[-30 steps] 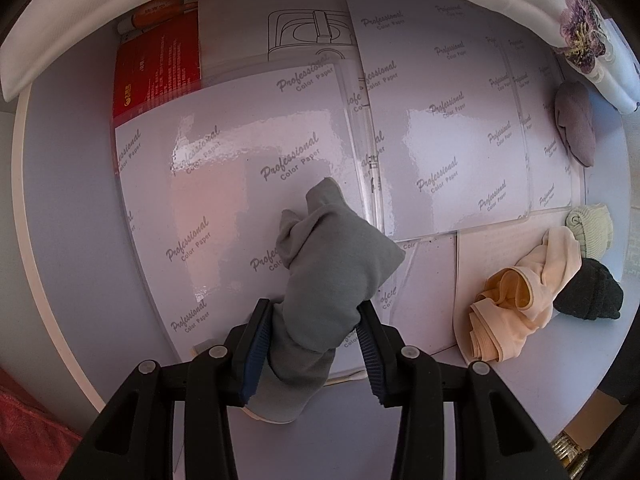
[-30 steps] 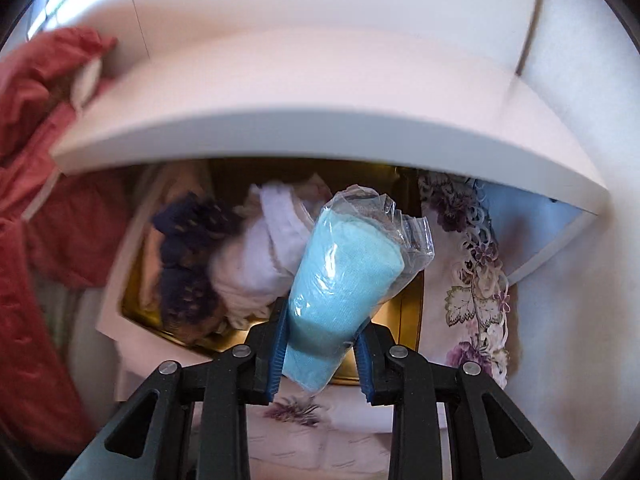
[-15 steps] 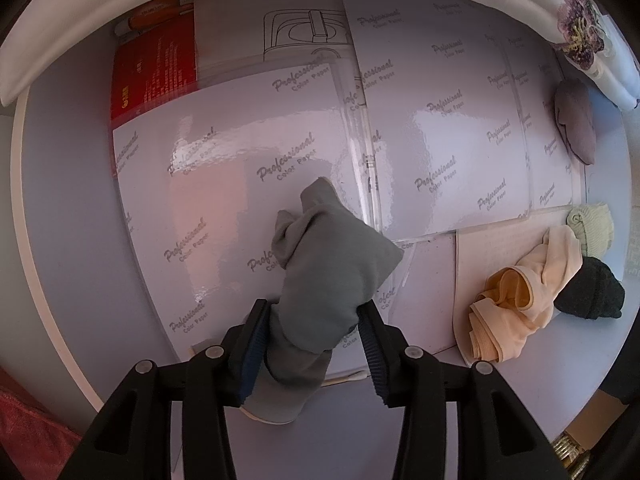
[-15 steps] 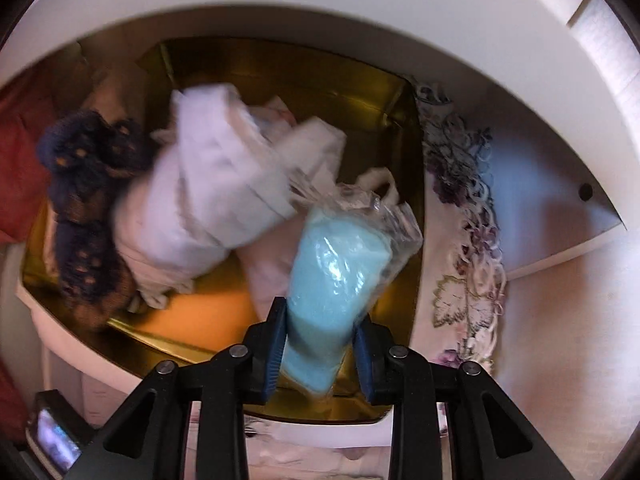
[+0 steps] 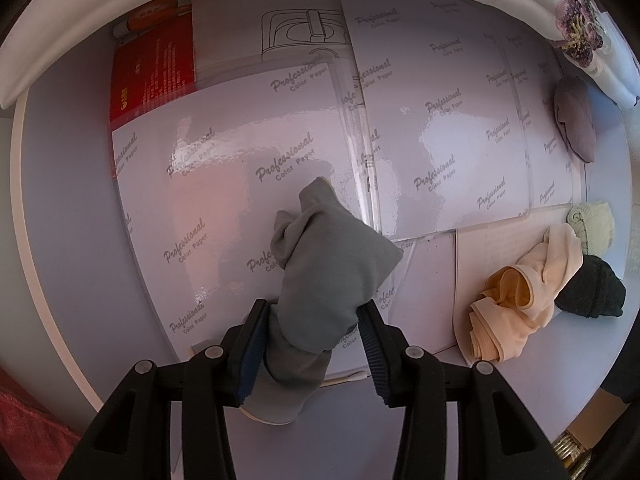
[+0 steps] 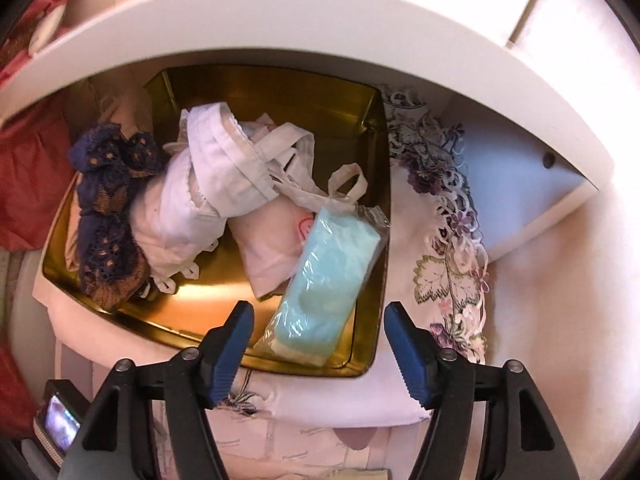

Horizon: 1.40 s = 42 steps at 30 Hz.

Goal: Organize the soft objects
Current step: 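Lift the teal wrapped towel with the right tool and release it into the gold tray, then return the right tool to the drawer and grasp the lavender sock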

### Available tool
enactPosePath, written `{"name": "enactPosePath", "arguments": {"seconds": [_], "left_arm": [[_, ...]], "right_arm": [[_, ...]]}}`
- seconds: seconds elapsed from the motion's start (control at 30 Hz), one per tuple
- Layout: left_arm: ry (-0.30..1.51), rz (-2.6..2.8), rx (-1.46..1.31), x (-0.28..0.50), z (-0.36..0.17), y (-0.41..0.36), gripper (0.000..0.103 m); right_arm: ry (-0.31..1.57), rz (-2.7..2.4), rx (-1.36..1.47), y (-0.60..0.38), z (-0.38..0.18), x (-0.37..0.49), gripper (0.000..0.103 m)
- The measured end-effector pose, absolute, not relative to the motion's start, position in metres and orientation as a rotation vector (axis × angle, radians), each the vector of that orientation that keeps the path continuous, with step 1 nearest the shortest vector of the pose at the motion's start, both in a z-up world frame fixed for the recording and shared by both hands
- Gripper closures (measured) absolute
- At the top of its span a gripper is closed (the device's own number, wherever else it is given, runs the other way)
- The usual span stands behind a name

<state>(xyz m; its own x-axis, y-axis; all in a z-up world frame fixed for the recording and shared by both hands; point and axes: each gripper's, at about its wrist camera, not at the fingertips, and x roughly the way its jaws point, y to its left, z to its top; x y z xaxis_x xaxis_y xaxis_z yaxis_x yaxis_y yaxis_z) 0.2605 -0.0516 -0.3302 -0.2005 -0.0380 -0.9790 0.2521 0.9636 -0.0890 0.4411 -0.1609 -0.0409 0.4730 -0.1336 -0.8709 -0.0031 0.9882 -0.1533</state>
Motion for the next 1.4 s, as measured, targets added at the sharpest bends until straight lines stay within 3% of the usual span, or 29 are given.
{"name": "enactPosePath", "arguments": {"seconds": [0.1, 0.33, 0.57, 0.67, 0.83, 1.03, 1.4], "left_arm": [[1.755, -0.264, 0.163, 0.26, -0.33, -0.052, 0.058], [1.753, -0.265, 0.168, 0.259, -0.329, -0.054, 0.058], [1.752, -0.265, 0.17, 0.259, -0.329, -0.055, 0.058], [1.752, -0.264, 0.168, 0.259, -0.329, -0.055, 0.058], [1.751, -0.264, 0.169, 0.259, -0.329, -0.055, 0.057], [1.749, -0.263, 0.171, 0.258, -0.329, -0.054, 0.057], [1.749, -0.27, 0.177, 0.257, -0.328, -0.061, 0.051]], "right_arm": [[1.071, -0.077, -0.127, -0.164, -0.035, 0.43, 0.026], [1.033, -0.059, -0.101, -0.167, -0.024, 0.393, 0.022], [0.971, -0.094, -0.195, -0.153, -0.023, 0.347, 0.002], [0.968, -0.128, -0.185, -0.151, -0.026, 0.332, 0.001], [1.168, -0.085, -0.066, -0.155, -0.052, 0.324, 0.0], [1.239, 0.009, 0.106, -0.171, -0.075, 0.318, 0.0], [1.03, -0.011, 0.474, -0.241, -0.029, 0.32, 0.0]]}}
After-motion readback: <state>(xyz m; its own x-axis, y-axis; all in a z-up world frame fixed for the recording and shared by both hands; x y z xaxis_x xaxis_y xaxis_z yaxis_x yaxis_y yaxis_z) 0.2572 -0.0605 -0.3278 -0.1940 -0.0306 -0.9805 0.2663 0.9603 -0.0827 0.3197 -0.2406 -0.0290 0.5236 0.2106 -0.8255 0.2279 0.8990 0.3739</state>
